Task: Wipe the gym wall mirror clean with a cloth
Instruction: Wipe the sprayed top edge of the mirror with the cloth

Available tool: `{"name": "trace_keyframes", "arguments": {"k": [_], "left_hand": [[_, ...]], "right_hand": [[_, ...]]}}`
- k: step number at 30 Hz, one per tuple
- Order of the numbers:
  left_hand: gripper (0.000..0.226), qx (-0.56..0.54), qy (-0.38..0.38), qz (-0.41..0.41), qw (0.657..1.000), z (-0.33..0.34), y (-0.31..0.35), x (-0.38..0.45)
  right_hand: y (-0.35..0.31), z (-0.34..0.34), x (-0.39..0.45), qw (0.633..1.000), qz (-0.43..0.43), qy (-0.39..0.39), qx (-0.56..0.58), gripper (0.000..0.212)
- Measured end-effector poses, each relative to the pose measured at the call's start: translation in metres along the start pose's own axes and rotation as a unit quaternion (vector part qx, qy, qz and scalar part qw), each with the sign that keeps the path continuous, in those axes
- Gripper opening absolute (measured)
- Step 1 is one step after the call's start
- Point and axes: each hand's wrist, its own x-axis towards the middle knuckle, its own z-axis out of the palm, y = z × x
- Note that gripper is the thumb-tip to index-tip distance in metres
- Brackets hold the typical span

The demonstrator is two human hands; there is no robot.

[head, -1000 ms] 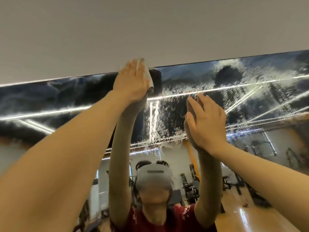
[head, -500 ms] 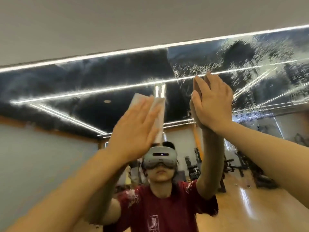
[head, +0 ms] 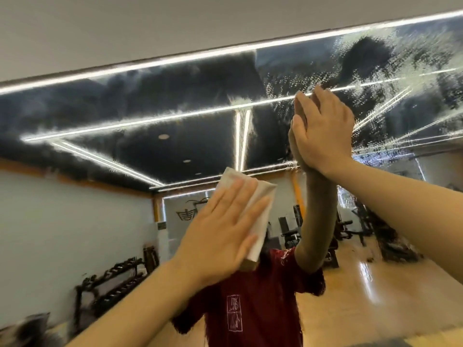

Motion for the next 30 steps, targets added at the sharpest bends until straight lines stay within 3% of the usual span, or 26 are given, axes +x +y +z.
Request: {"name": "trace_keyframes", "arguments": {"k": [3,7,9,11,15,17,19,22,24,27,30], "left_hand": [[0.063,0.001,0.011,-0.011,1.0,-0.011,-0.039,0.016],[0.064,-0.003,0.1,-0.232,0.968,-0.047,-0.116,0.087],[0.067,-0.008,0.106,-0.279,0.954,-0.059,-0.13,0.125],[0.065,-0.009,0.115,-0.27,0.956,-0.061,-0.116,0.153],[0.064,0.011,0.081,-0.103,0.991,-0.05,-0.076,0.164],[0.062,0.013,0.069,-0.077,0.995,-0.053,-0.092,0.16],[0.061,0.03,0.094,-0.133,0.986,-0.057,-0.121,0.158],[0.059,0.021,0.146,-0.322,0.935,-0.062,-0.157,0.158],[0.058,0.011,0.143,-0.379,0.914,-0.064,-0.156,0.171],[0.059,0.003,0.136,-0.345,0.929,-0.069,-0.122,0.206],[0.061,0.01,0.09,-0.204,0.975,-0.069,-0.077,0.239]], "right_hand": [[0.001,0.0,0.001,1.0,0.001,0.0,0.006,0.055],[0.002,-0.001,0.002,1.0,-0.002,0.0,0.005,0.055],[0.001,0.0,0.001,1.0,-0.001,0.0,0.006,0.055],[0.0,0.0,0.0,1.0,-0.002,0.004,0.007,0.055],[0.002,0.001,0.0,1.0,-0.005,0.013,0.011,0.056],[0.002,0.001,0.001,1.0,-0.009,0.016,0.008,0.055],[0.003,0.001,0.002,1.0,-0.011,0.018,0.01,0.054],[0.003,0.002,0.0,1.0,-0.01,0.021,0.013,0.055],[0.002,0.002,0.0,1.0,-0.006,0.021,0.016,0.055],[0.001,0.002,0.0,1.0,-0.01,0.023,0.014,0.056],[0.002,0.003,0.0,0.999,-0.014,0.027,0.017,0.056]]}}
